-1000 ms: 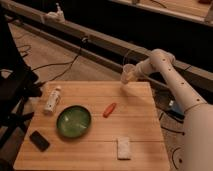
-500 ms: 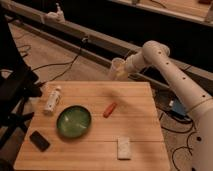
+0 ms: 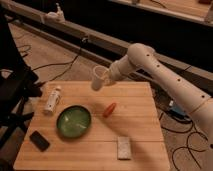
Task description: Place the ceramic cup in the ceramic bowl
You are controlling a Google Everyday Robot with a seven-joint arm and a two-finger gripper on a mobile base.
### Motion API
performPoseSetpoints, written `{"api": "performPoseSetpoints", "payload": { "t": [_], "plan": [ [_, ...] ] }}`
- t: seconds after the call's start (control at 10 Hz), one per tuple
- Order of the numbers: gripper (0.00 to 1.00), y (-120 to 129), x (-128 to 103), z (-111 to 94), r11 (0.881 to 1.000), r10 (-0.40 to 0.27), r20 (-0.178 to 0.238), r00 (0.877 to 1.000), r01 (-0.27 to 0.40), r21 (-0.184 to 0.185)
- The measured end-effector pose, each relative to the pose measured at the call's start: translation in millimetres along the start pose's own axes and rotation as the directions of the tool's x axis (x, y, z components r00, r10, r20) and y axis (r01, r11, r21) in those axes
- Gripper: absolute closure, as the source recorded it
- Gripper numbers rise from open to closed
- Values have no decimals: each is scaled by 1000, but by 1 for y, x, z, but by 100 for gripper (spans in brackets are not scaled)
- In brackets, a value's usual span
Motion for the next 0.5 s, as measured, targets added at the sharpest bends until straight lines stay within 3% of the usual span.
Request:
{"api": "performPoseSetpoints", "payload": {
  "t": [0.1,0.5],
  "plan": [
    [100,16,-1,4,999,7,-9,1000,-8,-40],
    [100,17,-2,4,999,10,-10,1000,-11,-43]
  ]
}}
